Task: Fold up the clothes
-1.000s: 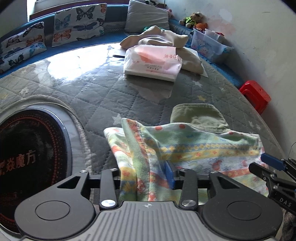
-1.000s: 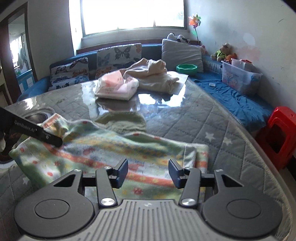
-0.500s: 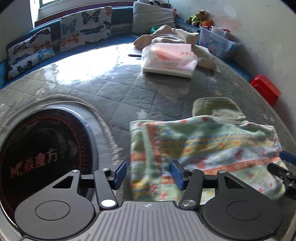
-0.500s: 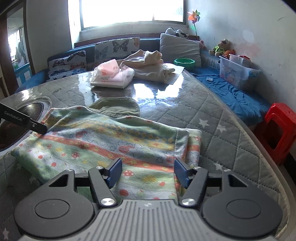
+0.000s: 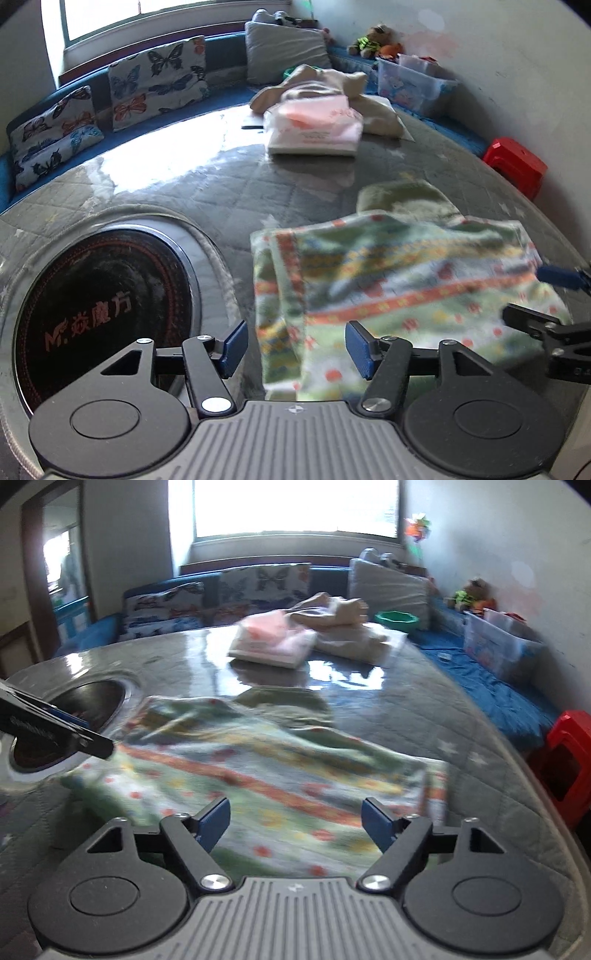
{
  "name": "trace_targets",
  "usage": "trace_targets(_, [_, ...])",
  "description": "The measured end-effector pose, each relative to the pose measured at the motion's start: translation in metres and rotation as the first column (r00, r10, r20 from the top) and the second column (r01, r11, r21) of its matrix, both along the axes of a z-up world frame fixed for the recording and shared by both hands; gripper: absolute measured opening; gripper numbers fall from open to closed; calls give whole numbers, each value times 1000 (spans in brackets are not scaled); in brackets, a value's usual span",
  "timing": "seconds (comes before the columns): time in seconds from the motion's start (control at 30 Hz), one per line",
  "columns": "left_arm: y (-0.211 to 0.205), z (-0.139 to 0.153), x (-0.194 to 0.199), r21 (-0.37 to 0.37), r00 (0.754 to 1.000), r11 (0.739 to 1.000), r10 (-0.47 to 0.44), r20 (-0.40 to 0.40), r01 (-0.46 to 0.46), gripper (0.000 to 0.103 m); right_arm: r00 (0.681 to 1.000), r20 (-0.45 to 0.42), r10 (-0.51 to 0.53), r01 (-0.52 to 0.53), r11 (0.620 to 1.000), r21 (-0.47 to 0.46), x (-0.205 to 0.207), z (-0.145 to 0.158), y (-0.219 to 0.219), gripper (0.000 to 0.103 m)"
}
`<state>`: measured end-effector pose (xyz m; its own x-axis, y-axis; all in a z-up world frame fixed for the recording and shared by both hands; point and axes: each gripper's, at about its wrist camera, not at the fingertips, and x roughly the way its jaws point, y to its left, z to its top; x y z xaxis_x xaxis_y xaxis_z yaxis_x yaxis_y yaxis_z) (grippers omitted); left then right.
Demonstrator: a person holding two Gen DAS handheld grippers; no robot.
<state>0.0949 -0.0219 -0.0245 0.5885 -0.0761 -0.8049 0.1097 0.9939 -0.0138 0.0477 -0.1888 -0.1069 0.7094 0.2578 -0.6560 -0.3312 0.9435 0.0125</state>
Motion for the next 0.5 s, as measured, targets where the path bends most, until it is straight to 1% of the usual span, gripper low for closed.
trace_targets(0.07, [-4,-4,-5,16,1000,1000,-11,-4,11,64,999,-5,39,-39,999,-5,-2,-1,13,83])
trace_targets(0.13, [-8,-8,-10,32,1000,999,-21,-3,21,65,997,-12,73,-73,997,-14,-5,-3,24,87])
trace_targets(0.2, [-9,-10,-15,48,1000,999,-20,1,20,68,995,-21,96,-96,995,-29,-8,-6,35,89])
trace_targets(0.27, [-9,-9,-18,48,1000,999,-19,3,19,69,993,-28,112,-113,993,-37,-11,-9,42,91])
trace_targets(0.37, [-7,-7,-22,46,1000,999,-13,6,13,72,993,-25,117,-118,992,-44,-17,-11,49,95])
trace_targets(0.5, [-3,-5,-29,40,1000,999,-2,14,1,73,995,-24,96,-97,995,-28,-22,-10,49,99])
